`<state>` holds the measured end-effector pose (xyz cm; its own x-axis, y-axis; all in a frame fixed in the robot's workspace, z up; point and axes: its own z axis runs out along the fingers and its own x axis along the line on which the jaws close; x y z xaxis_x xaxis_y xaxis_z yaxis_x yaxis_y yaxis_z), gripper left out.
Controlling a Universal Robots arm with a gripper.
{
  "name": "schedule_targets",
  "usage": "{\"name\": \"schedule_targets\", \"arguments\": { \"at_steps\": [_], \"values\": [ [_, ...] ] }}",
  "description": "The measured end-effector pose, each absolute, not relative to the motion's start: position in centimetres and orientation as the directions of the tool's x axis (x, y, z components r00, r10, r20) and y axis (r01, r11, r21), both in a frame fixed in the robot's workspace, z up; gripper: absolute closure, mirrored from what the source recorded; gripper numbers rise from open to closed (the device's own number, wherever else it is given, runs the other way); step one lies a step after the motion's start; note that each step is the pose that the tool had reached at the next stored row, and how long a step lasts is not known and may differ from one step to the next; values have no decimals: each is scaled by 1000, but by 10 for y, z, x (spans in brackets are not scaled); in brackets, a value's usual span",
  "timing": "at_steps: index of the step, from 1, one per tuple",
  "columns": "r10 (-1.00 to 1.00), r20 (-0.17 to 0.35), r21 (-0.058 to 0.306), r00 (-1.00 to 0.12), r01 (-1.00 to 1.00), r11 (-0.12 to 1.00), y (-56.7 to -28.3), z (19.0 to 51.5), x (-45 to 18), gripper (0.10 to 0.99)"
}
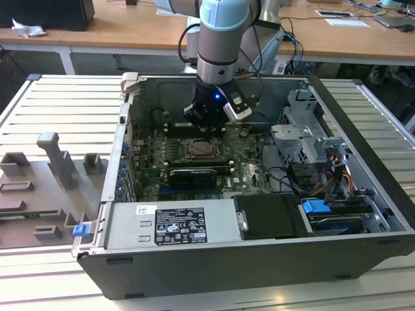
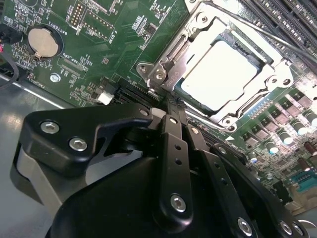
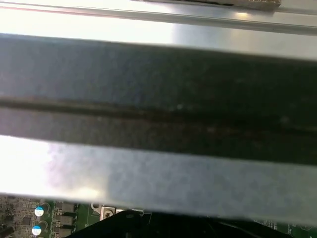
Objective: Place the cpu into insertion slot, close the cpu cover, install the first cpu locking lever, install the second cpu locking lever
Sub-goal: 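Install the first cpu locking lever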
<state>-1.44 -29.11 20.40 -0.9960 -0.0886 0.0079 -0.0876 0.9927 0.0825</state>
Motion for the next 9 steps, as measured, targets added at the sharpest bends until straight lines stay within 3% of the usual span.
{"name": "schedule_targets", "arguments": {
  "at_steps": [9],
  "values": [
    [-88,10,61,-996,-88,994,-289,200,-14,980]
  ]
}}
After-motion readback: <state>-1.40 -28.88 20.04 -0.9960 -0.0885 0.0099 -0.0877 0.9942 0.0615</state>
